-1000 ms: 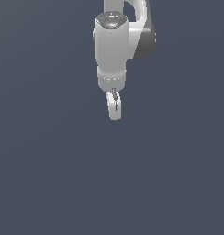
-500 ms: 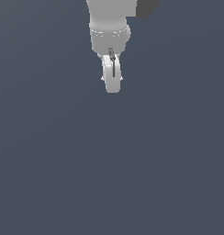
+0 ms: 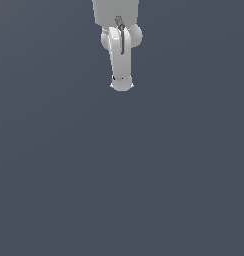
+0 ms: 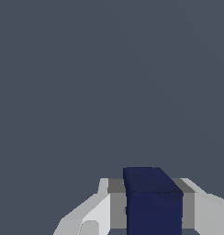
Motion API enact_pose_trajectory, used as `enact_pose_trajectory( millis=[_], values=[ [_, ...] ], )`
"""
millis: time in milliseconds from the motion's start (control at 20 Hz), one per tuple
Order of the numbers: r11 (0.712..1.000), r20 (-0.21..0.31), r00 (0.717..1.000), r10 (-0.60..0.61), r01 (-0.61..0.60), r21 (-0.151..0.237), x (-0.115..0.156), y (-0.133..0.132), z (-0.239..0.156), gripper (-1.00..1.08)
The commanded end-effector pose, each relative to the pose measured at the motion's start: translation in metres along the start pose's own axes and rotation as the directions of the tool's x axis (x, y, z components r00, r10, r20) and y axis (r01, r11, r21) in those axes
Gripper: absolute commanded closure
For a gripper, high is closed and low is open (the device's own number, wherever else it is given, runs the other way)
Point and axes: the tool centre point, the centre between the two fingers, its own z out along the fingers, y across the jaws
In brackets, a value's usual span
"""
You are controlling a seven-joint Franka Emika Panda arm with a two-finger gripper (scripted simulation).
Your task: Pick up the object and move it to a goal position.
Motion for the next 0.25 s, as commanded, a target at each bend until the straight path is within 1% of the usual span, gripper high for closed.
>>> enact_pose_trajectory(
  millis=[0,200],
  values=[
    [1.0,0.0,1.0,-0.001,0.001,-0.001,0.0002,0.0,-0.0068,1.08],
    [1.0,0.0,1.0,-0.001,0.001,-0.001,0.0005,-0.0007,-0.0097,1.08]
  ],
)
